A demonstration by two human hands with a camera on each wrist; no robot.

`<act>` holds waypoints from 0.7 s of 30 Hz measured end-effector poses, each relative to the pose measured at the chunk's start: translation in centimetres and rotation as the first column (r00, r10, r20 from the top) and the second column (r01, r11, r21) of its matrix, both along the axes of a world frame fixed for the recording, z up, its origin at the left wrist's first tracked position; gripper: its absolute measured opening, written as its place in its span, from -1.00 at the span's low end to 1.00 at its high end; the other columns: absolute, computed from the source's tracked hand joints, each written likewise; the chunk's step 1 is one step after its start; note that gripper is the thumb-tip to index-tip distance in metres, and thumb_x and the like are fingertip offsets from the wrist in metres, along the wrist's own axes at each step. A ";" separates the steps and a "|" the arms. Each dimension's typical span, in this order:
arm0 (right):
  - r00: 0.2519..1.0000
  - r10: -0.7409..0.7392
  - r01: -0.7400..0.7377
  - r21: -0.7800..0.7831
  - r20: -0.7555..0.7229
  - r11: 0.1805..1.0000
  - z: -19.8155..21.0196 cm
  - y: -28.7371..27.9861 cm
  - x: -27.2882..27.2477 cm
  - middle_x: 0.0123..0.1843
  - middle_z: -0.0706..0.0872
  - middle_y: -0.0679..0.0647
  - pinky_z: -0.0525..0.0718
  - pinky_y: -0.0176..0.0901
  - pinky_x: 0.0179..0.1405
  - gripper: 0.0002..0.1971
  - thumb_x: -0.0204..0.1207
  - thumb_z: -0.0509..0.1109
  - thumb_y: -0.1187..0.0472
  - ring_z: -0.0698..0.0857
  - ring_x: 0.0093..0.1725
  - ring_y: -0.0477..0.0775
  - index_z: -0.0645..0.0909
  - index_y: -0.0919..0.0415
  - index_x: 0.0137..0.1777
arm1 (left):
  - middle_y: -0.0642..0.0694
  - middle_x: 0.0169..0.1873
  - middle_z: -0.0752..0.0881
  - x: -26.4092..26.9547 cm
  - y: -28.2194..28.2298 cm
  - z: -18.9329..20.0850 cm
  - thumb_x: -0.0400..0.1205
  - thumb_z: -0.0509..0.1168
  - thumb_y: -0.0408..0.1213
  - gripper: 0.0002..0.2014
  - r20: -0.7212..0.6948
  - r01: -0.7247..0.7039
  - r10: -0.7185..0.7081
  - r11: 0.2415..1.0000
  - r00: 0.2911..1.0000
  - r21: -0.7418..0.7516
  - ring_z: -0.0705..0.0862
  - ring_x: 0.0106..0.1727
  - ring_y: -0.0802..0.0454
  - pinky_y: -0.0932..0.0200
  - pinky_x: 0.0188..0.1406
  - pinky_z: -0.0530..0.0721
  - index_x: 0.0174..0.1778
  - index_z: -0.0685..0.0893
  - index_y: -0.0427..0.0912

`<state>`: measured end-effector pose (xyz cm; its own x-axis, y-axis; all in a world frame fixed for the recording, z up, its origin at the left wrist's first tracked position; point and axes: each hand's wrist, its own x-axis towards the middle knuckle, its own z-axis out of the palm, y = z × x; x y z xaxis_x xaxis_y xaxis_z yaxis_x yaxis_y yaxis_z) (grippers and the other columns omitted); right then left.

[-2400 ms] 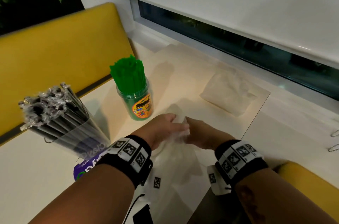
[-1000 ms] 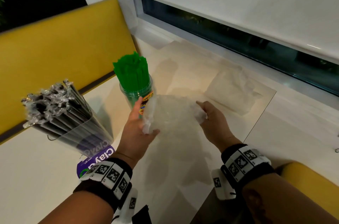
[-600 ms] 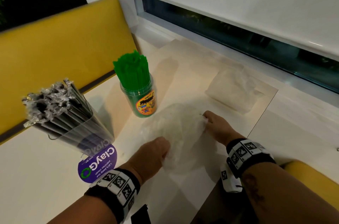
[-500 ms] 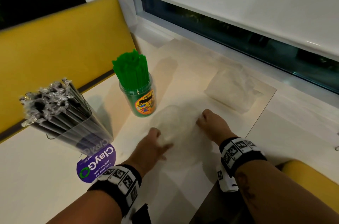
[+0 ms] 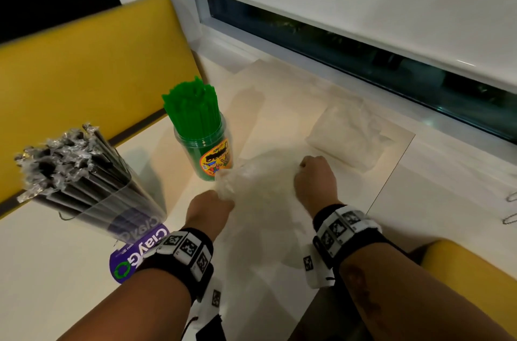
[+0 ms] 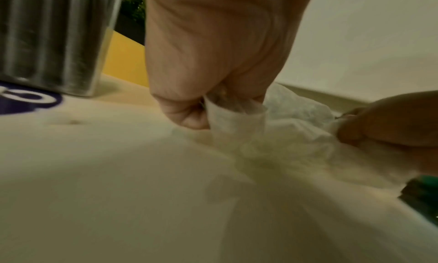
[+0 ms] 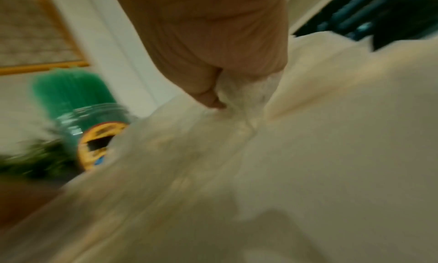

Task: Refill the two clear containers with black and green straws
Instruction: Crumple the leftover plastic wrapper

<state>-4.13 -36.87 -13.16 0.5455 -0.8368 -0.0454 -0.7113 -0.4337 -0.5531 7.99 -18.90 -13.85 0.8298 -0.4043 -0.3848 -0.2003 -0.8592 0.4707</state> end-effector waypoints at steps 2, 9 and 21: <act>0.984 0.086 -0.068 -0.121 0.155 0.990 1.4 2.6 0.9 0.05 0.60 0.29 0.44 -0.12 -0.25 -0.84 0.43 0.21 0.50 0.62 -0.12 0.30 0.60 0.33 -0.13 | -0.15 -0.30 0.69 -0.7 -1.2 1.2 0.49 0.32 -0.29 -0.91 0.002 -0.037 0.039 0.978 0.999 -0.203 0.69 -0.06 -0.27 0.07 -0.23 0.54 -0.17 0.67 -0.23; 0.771 0.184 -0.285 0.072 0.610 0.956 4.3 7.1 2.4 0.16 0.56 0.03 0.55 -0.23 0.14 -0.56 0.40 0.33 -0.16 0.54 0.16 0.01 0.53 0.20 0.06 | -0.08 -0.16 0.77 -4.1 -4.9 7.3 0.71 0.07 -0.50 -0.73 -0.485 -0.280 -0.429 0.457 0.762 -0.844 0.74 -0.06 0.07 0.20 -0.09 0.73 0.14 0.66 -0.24; 0.730 -0.413 -0.064 0.656 0.545 0.752 4.5 1.9 1.2 0.09 0.74 0.11 0.80 0.27 0.02 -0.61 0.37 0.54 0.07 0.79 0.03 0.17 0.52 0.08 0.15 | -0.12 0.25 0.61 -3.2 -7.3 3.0 0.57 0.36 -0.01 -0.54 0.411 0.347 -0.066 0.664 0.909 -0.662 0.54 0.27 0.03 0.24 0.34 0.43 0.31 0.63 -0.19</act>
<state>-2.92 -35.02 -8.62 0.4830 -0.8312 -0.2755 -0.1149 0.2517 -0.9609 4.77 -26.22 -10.84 0.7025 -0.6095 0.3674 -0.5886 -0.2073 0.7814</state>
